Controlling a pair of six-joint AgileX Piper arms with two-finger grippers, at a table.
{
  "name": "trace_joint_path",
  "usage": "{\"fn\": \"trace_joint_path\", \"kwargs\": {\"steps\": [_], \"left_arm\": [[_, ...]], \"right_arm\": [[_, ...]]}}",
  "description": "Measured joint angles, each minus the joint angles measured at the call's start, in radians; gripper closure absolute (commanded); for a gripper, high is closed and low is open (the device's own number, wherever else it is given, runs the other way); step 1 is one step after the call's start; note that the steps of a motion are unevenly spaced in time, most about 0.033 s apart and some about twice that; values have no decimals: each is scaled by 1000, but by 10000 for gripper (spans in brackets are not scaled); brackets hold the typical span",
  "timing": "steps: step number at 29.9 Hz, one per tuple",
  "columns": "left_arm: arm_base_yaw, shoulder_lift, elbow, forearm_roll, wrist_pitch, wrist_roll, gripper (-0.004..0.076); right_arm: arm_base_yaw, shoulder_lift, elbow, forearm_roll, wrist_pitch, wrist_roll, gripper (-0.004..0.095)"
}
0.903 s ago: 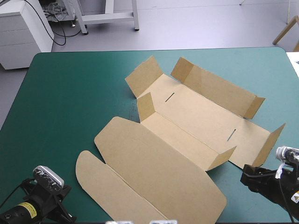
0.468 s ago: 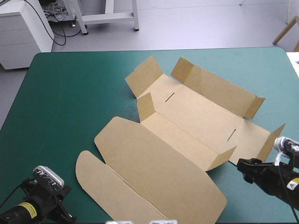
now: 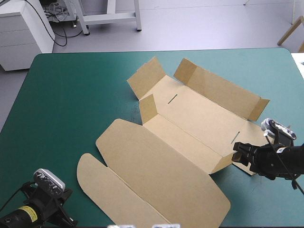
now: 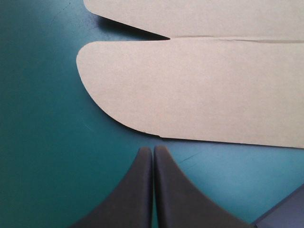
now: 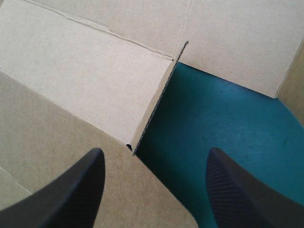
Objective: Fold the box
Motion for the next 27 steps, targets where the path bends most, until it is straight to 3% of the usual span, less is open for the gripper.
{"fn": "trace_joint_path", "kwargs": {"steps": [18,27], "left_arm": [[0,0,0,0,0,0,734],[0,0,0,0,0,0,734]], "right_arm": [[1,295,0,93,-66,-37,332],[77,368,0,94,-74,-1,332]]}}
